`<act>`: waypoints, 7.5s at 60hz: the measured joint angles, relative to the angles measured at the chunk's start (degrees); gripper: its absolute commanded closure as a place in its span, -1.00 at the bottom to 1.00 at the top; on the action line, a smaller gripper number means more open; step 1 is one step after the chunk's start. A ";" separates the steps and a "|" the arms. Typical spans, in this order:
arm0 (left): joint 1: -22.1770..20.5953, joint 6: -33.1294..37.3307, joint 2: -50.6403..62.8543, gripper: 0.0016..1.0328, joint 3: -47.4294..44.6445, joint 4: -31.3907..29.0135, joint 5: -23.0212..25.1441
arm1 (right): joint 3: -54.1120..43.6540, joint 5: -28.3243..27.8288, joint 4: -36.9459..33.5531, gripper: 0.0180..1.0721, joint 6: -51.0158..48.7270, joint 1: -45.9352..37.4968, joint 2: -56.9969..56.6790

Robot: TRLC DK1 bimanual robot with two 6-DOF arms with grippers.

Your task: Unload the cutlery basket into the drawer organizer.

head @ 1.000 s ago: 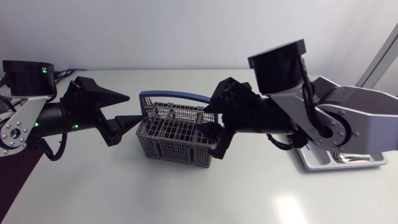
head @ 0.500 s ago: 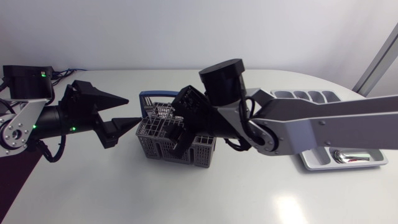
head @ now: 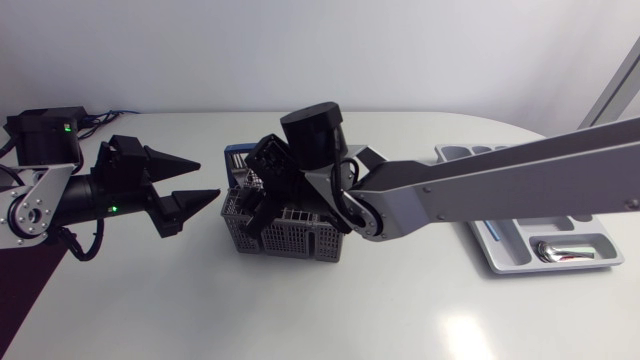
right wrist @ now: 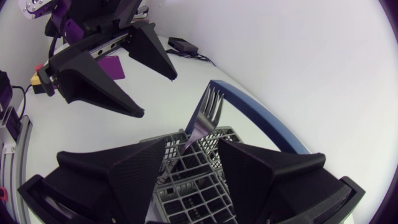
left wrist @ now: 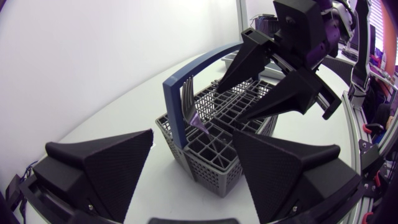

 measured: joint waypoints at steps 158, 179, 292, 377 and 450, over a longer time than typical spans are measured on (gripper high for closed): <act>10.21 2.36 0.24 -0.73 -5.53 6.64 5.70 | 2.47 25.03 18.01 0.81 4.00 7.23 13.55; 10.21 2.34 0.22 -0.73 -5.62 7.28 5.70 | 0.15 23.43 21.88 0.86 0.92 7.58 12.96; -0.02 4.35 -2.67 -0.73 -6.84 -4.87 9.79 | -6.05 1.22 20.55 0.85 -9.07 4.39 -3.72; -5.46 0.50 -12.55 -0.74 -2.10 -16.24 -5.31 | -5.33 14.97 -26.08 0.87 -6.51 -0.76 -39.32; -6.64 -0.33 -11.08 -0.82 0.46 -15.65 -9.57 | 23.47 18.78 -40.50 0.88 -9.16 -60.61 5.40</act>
